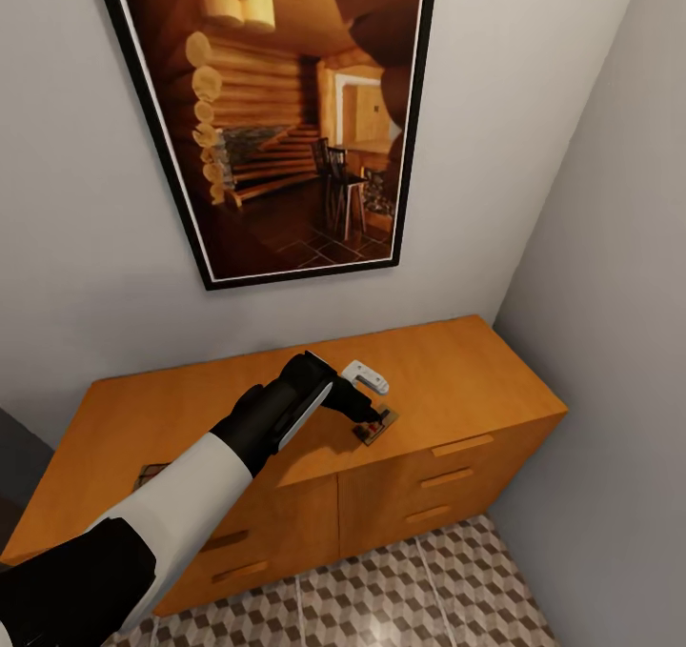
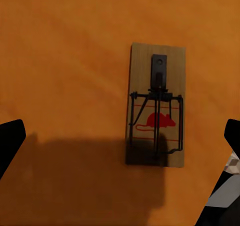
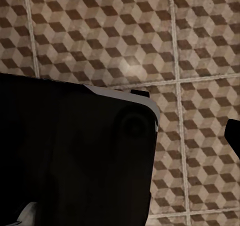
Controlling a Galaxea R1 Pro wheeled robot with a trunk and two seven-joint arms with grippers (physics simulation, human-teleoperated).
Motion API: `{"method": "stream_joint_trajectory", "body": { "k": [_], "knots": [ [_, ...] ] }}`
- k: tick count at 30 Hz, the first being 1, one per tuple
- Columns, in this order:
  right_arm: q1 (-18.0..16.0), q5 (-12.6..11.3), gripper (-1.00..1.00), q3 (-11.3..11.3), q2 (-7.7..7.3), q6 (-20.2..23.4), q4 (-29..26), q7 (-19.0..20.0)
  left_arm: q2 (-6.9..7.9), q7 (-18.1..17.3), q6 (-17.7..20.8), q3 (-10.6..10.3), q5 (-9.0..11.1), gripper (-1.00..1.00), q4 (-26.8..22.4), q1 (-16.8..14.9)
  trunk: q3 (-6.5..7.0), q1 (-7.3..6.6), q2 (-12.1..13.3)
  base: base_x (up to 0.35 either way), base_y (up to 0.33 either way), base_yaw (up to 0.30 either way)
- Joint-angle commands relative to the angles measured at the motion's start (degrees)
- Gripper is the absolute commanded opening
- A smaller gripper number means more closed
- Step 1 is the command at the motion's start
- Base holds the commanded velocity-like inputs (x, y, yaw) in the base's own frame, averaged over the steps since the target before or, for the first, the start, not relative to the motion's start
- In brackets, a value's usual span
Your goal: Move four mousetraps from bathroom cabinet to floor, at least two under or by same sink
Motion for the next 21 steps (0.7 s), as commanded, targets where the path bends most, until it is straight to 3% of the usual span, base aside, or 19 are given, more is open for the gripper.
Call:
{"method": "stream_joint_trajectory", "body": {
  "k": [1, 8, 15, 21],
  "knots": [
    [-0.04, -0.58, 1.00, 0.52, 0.02, -0.20, 0.06, -0.12, 0.02, 0.30, 0.31, -0.08, 0.55, 1.00, -0.02, -0.08, -0.11, 0.03, -0.11, 0.006, -0.003, 0.000],
    [-0.04, -0.58, 1.00, 0.52, 0.02, -0.20, 0.06, -0.12, 0.02, 0.30, 0.31, -0.40, 0.55, 1.00, -0.01, -0.04, -0.11, 0.03, -0.11, 0.003, -0.015, 0.000],
    [-0.04, -0.58, 1.00, 0.52, 0.02, -0.20, 0.06, -0.12, 0.02, 0.35, 0.30, -2.91, 0.55, 1.00, -0.07, -0.03, -0.11, 0.03, -0.11, 0.000, -0.068, 0.000],
    [-0.04, -0.59, 1.00, 0.52, 0.03, -0.20, 0.06, -0.12, 0.02, 0.38, 0.30, -3.48, 0.55, 1.00, -0.21, -0.03, -0.11, 0.03, -0.11, 0.000, -0.021, 0.000]
  ]
}}
